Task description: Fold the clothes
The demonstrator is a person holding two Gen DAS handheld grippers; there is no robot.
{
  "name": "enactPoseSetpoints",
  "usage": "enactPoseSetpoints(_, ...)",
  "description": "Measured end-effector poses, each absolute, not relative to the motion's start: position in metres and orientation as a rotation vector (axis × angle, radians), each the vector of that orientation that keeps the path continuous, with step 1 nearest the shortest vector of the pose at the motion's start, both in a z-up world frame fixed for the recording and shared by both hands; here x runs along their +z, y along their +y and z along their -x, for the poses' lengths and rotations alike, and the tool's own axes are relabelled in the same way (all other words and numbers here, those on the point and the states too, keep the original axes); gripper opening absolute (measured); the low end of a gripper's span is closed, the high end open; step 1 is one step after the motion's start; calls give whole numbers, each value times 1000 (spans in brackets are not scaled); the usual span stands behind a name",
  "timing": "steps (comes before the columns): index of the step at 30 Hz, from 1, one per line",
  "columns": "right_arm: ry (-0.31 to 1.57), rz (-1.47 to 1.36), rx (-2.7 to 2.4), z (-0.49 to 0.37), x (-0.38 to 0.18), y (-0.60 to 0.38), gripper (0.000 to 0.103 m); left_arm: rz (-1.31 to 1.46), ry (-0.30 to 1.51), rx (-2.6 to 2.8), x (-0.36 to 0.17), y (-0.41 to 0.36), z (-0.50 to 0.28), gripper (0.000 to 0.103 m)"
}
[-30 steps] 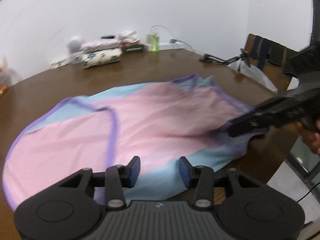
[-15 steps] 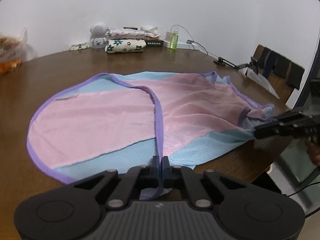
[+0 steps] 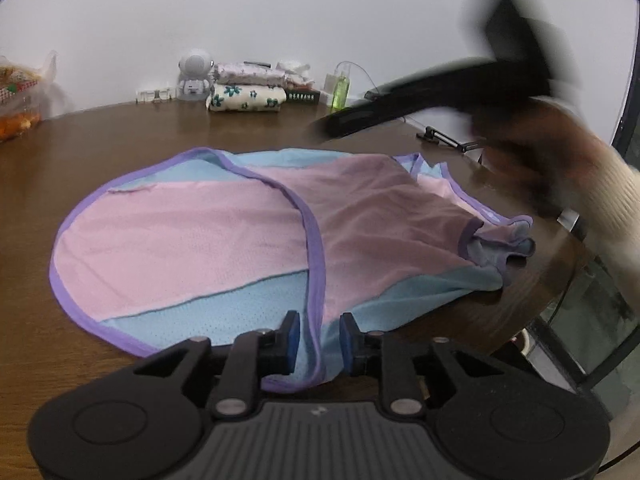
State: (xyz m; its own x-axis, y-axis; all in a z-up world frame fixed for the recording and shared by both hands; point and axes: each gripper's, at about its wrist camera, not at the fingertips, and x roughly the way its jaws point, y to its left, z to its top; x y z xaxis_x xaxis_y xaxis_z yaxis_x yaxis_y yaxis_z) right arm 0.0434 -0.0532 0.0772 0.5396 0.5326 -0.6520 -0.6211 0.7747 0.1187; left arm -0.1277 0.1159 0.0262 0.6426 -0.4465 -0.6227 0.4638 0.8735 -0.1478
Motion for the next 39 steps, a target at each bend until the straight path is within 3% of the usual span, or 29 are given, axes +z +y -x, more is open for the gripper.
enactPoseSetpoints(4, 798, 180, 656, -72, 54, -23, 23, -31, 686, -516, 25, 125, 133, 20)
enactPoseSetpoints(6, 798, 153, 678, -65, 53, -27, 23, -35, 678, -515, 24, 132, 136, 20)
enactPoseSetpoints(9, 688, 104, 769, -7, 73, -77, 32, -12, 680, -554, 24, 140, 136, 23)
enactPoseSetpoints(12, 595, 50, 838, 66, 77, -142, 41, 7, 676, -616, 26, 141, 136, 41)
enactPoseSetpoints(14, 609, -8, 796, 101, 69, -174, 41, -13, 666, -668, 25, 135, 135, 48)
enactPoseSetpoints(17, 649, -73, 736, 130, 49, -196, 40, -80, 659, -695, 23, 125, 136, 49)
enactPoseSetpoints(19, 645, -38, 725, 138, 35, -196, 36, -159, 644, -698, 23, 121, 141, 40)
enactPoseSetpoints(20, 642, -15, 716, 139, 28, -195, 20, -193, 633, -702, 22, 121, 142, 34)
enactPoseSetpoints(21, 639, 8, 707, 139, 22, -194, 9, -224, 619, -705, 21, 121, 144, 21)
enactPoseSetpoints(22, 636, 20, 704, 139, 19, -195, 2, -251, 606, -703, 20, 123, 145, 8)
enactPoseSetpoints(24, 629, 19, 714, 141, 18, -201, 1, -248, 621, -706, 21, 131, 142, 2)
enactPoseSetpoints(27, 641, 26, 714, 145, 21, -214, 2, -281, 638, -714, 23, 137, 145, 2)
enactPoseSetpoints(30, 617, 44, 726, 154, 30, -215, 15, -287, 628, -699, 23, 136, 149, 10)
enactPoseSetpoints(31, 589, 63, 759, 159, 33, -213, 37, -263, 634, -703, 23, 137, 148, 21)
enactPoseSetpoints(32, 571, 82, 789, 162, 35, -211, 51, -257, 630, -715, 23, 137, 148, 27)
enactPoseSetpoints(33, 567, 99, 804, 163, 34, -209, 50, -250, 626, -726, 23, 136, 147, 37)
enactPoseSetpoints(36, 599, 125, 816, 156, 25, -204, 34, -281, 602, -745, 20, 129, 145, 37)
enactPoseSetpoints(37, 610, 122, 814, 153, 23, -205, 18, -292, 600, -749, 18, 127, 144, 27)
enactPoseSetpoints(38, 614, 117, 809, 150, 21, -205, 8, -276, 601, -761, 18, 129, 141, 16)
enactPoseSetpoints(39, 615, 109, 803, 148, 21, -207, 6, -261, 617, -777, 19, 132, 139, 1)
